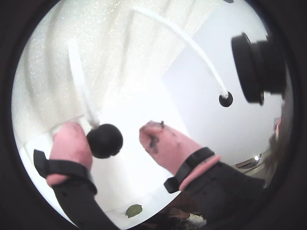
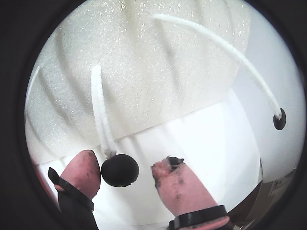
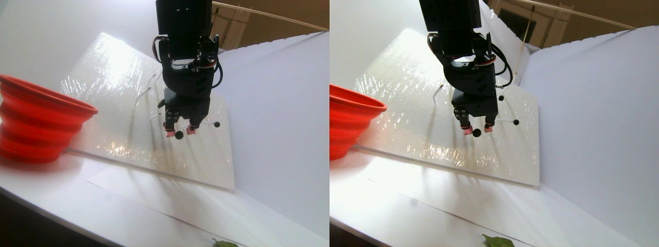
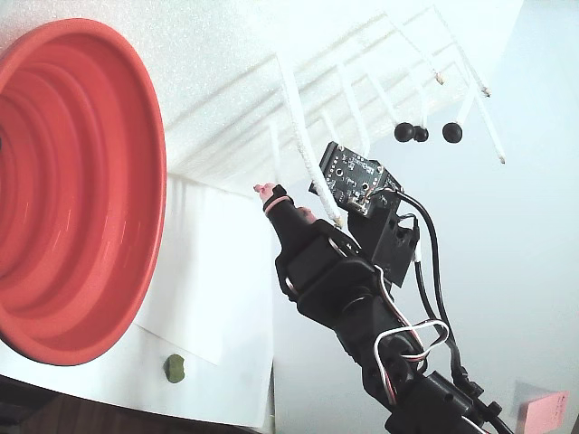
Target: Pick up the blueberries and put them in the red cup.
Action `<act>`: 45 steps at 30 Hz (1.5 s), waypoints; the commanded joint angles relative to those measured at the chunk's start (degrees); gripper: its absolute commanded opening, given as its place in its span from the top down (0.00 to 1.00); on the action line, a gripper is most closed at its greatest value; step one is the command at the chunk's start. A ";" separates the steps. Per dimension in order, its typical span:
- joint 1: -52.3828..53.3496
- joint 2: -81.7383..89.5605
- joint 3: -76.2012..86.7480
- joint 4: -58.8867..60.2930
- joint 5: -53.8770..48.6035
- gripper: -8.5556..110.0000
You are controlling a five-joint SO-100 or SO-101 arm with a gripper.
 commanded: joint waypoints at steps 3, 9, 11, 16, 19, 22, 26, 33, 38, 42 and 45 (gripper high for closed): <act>0.88 0.62 -4.57 -2.55 0.09 0.74; 0.35 0.26 -4.83 -2.90 0.97 0.74; 0.09 0.26 -4.83 -2.90 1.14 0.74; -0.53 0.00 -4.92 -3.43 1.93 0.74; -0.70 0.09 -4.92 -3.52 2.20 0.74; -0.70 0.09 -5.27 -3.60 2.55 0.75; -0.62 0.26 -5.54 -3.69 2.55 0.75; -0.26 0.35 -5.54 -3.69 2.29 0.77; -0.18 0.35 -5.27 -3.69 2.11 0.78; 0.00 0.26 -5.19 -3.78 1.85 0.79; 0.00 0.18 -5.10 -3.78 1.76 0.80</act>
